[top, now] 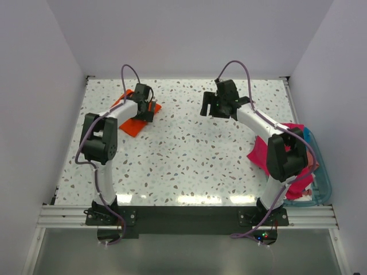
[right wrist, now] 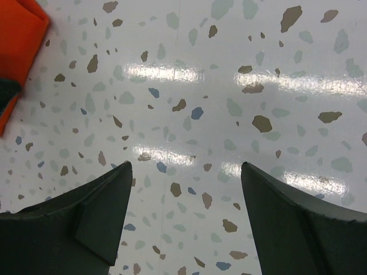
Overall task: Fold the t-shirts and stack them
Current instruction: Neatly place the folded tshirt to the corner
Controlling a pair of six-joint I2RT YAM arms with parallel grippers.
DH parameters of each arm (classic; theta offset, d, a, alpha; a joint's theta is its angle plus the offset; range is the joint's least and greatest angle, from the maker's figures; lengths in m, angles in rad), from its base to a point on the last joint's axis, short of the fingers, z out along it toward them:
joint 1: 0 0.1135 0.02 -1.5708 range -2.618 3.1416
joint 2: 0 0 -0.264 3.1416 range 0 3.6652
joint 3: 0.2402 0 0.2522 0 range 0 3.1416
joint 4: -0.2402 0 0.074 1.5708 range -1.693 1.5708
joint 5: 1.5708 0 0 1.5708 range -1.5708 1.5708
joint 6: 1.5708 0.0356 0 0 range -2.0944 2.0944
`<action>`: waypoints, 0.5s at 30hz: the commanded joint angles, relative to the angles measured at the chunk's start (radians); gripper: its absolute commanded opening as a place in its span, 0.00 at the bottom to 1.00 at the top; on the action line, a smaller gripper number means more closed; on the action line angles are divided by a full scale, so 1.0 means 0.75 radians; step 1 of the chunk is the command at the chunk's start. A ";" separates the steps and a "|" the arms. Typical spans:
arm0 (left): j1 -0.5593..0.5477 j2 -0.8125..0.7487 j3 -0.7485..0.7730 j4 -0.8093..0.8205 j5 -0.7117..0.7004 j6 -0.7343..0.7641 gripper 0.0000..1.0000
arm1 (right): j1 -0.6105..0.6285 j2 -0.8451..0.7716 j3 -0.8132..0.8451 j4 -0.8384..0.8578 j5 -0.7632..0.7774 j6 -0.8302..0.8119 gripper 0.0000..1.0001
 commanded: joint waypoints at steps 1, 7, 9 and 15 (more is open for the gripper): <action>0.010 0.048 0.088 -0.020 -0.132 0.008 0.83 | 0.004 -0.075 0.011 0.021 -0.025 -0.023 0.80; 0.081 0.191 0.255 -0.061 -0.226 -0.076 0.83 | 0.004 -0.075 0.007 0.019 -0.011 -0.029 0.80; 0.104 0.254 0.337 -0.069 -0.224 -0.090 0.83 | 0.002 -0.071 0.011 0.015 -0.007 -0.032 0.80; 0.220 0.424 0.556 -0.104 -0.171 -0.084 0.83 | 0.002 -0.055 0.035 0.007 -0.023 -0.029 0.80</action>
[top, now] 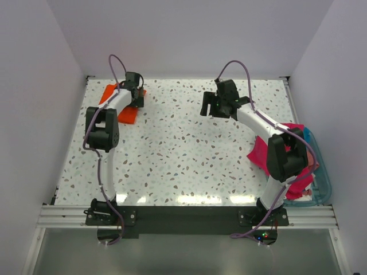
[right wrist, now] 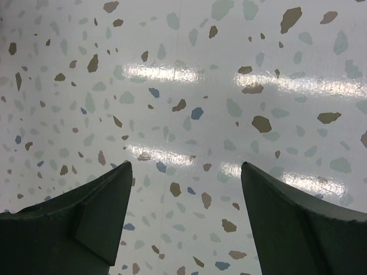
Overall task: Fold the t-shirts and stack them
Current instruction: Neatly place the folded tshirt to the corner, then reset both grippers
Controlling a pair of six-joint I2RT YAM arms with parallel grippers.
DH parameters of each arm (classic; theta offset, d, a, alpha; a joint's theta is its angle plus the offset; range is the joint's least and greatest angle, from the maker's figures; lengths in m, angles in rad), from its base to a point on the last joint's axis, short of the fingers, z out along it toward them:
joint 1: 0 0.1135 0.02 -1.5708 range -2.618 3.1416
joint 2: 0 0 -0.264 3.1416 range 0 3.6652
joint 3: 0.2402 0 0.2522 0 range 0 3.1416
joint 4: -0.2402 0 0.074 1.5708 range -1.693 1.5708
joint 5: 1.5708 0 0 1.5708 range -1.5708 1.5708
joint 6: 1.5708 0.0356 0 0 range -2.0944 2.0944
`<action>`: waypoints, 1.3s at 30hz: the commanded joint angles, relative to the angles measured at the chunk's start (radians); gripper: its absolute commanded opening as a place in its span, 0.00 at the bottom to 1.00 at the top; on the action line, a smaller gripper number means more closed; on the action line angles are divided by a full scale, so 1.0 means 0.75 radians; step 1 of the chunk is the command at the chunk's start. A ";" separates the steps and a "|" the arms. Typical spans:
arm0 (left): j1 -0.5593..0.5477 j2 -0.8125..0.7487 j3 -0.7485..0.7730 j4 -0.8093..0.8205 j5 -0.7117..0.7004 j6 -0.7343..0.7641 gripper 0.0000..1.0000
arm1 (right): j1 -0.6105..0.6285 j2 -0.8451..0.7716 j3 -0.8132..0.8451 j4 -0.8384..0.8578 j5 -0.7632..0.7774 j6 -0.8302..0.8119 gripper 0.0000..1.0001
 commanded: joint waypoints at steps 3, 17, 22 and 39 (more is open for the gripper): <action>0.135 0.183 0.211 -0.068 0.044 -0.005 0.82 | 0.005 -0.034 0.042 0.009 -0.035 -0.022 0.80; 0.266 0.249 0.355 -0.099 0.148 -0.007 0.84 | 0.005 0.001 0.062 0.026 -0.045 -0.016 0.80; 0.254 0.073 0.298 -0.044 0.206 -0.011 0.85 | 0.005 -0.027 0.083 0.011 -0.031 -0.016 0.81; -0.353 -0.919 -0.467 0.281 0.203 -0.312 0.88 | -0.006 -0.459 -0.138 -0.073 0.153 0.013 0.99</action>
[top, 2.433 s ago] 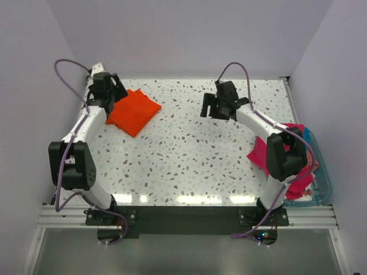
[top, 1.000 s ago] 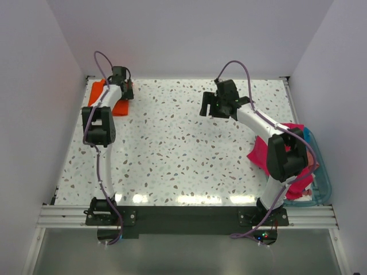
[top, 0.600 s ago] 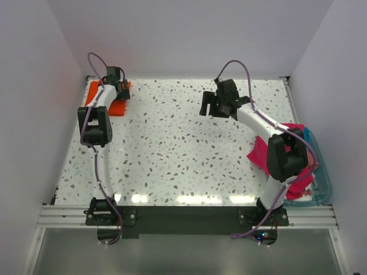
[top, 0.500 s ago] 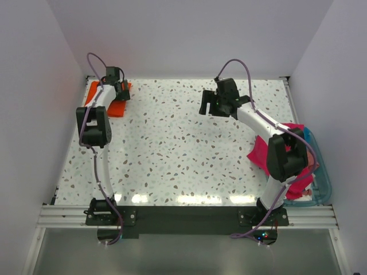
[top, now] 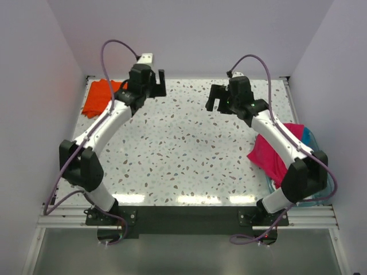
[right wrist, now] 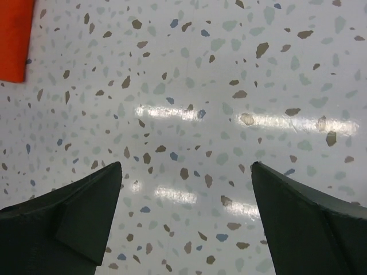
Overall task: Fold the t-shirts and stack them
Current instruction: Reset both grippers
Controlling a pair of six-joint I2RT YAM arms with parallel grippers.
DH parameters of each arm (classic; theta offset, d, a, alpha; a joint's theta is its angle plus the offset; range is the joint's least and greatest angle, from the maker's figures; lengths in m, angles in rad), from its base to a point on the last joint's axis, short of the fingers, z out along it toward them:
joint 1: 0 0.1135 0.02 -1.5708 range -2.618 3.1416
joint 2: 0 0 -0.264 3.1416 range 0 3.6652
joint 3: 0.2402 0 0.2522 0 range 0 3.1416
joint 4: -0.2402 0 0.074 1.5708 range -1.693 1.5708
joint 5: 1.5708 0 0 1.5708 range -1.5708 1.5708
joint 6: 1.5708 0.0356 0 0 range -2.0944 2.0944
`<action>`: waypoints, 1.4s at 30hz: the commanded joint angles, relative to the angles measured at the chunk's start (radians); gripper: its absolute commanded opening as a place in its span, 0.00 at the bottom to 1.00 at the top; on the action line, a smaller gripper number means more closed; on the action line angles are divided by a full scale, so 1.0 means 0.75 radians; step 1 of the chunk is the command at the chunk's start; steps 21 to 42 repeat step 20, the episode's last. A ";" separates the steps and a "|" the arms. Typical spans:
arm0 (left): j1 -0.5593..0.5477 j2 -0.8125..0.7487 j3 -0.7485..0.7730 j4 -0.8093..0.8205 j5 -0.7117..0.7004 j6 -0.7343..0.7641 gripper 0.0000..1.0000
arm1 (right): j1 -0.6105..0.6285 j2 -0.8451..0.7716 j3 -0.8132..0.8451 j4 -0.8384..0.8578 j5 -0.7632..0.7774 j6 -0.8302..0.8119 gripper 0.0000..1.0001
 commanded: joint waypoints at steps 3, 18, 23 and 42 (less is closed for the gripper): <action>-0.212 -0.352 -0.298 0.051 0.054 -0.149 0.88 | -0.007 -0.327 -0.264 -0.032 0.111 0.024 0.99; -0.425 -0.825 -0.824 0.053 0.197 -0.083 0.88 | -0.005 -0.974 -0.862 -0.073 0.164 0.061 0.99; -0.427 -0.823 -0.830 0.061 0.208 -0.069 0.88 | -0.005 -0.966 -0.860 -0.073 0.158 0.071 0.99; -0.427 -0.823 -0.830 0.061 0.208 -0.069 0.88 | -0.005 -0.966 -0.860 -0.073 0.158 0.071 0.99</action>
